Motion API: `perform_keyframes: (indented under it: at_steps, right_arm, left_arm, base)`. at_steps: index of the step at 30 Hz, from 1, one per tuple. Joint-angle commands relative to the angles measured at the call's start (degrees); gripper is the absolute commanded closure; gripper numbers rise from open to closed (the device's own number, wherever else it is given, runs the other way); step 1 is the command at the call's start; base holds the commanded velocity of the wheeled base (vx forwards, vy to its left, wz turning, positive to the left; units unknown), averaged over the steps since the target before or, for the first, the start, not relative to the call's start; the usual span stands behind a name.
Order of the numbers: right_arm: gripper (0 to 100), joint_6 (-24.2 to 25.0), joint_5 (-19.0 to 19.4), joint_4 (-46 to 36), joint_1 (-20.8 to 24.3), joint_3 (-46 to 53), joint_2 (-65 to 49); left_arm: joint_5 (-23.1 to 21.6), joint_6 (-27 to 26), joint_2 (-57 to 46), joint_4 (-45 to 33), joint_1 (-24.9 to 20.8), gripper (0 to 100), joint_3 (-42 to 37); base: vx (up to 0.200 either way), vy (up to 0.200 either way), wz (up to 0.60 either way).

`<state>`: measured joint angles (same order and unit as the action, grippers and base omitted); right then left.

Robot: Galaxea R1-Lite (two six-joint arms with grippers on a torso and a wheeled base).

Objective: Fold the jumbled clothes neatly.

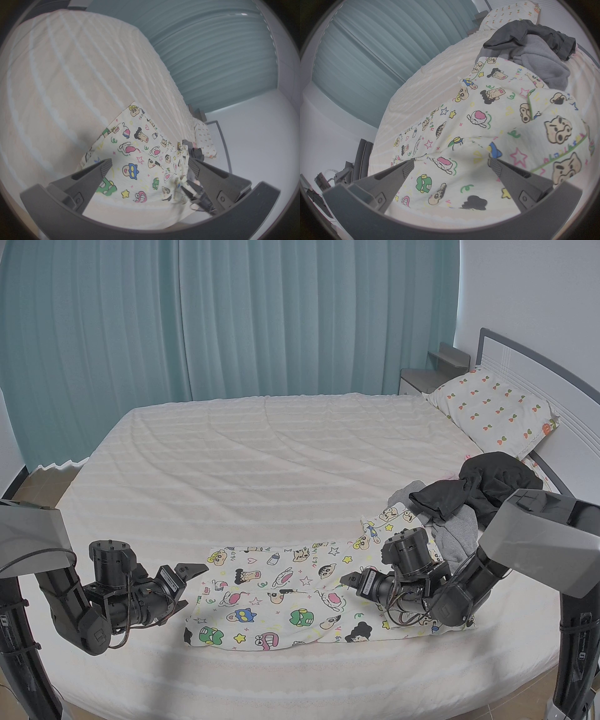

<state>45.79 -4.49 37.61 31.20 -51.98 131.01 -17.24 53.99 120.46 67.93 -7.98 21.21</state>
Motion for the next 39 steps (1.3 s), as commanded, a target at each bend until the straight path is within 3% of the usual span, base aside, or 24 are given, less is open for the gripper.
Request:
perform_keyframes:
  at_steps: [1,3,5,6,10,15,23,33,39]
  right_arm:
    - [0,-1.93,2.2,1.94,-2.46,11.02,-11.39]
    - [0,-1.93,2.29,3.44,-2.54,14.45,-13.5]
    - [0,-1.93,2.29,3.7,-2.54,14.98,-13.77]
    - [0,-2.55,2.29,6.6,-2.28,19.46,-15.61]
    - [0,-3.42,2.38,12.67,-2.37,26.58,-19.13]
    - [0,-3.6,2.38,18.91,-2.37,33.26,-21.76]
    - [0,-3.51,2.2,26.11,-1.84,38.27,-22.91]
    - [0,-4.22,5.89,26.64,-2.28,38.53,-21.06]
    - [0,-8.52,8.53,26.64,-4.21,35.55,-20.62]
  left_arm:
    - [-0.08,-15.14,6.28,-6.23,0.95,0,8.58]
    - [-0.16,-19.98,6.46,-12.64,1.39,0,12.19]
    - [-0.16,-20.86,6.46,-13.7,1.48,0,12.71]
    - [-0.6,-28.77,6.81,-23.37,2.1,0,17.55]
    - [-0.78,-36.24,9.45,-32.33,2.36,0,24.05]
    - [-3.33,-38.61,12.79,-32.68,2.45,0,27.04]
    - [-3.86,-41.6,15.34,-32.86,1.92,0,27.57]
    - [-5.17,-41.95,15.69,-32.77,1.31,0,27.92]
    - [-5.17,-41.86,15.6,-32.77,0.69,0,28.36]
  base:
    - [0.0,0.0,0.0]
    - [0.0,0.0,0.0]
    - [0.0,0.0,0.0]
    - [0.0,0.0,0.0]
    - [0.0,0.0,0.0]
    - [0.0,0.0,0.0]
    - [0.0,0.0,0.0]
    - [0.0,0.0,0.0]
    - [0.0,0.0,0.0]
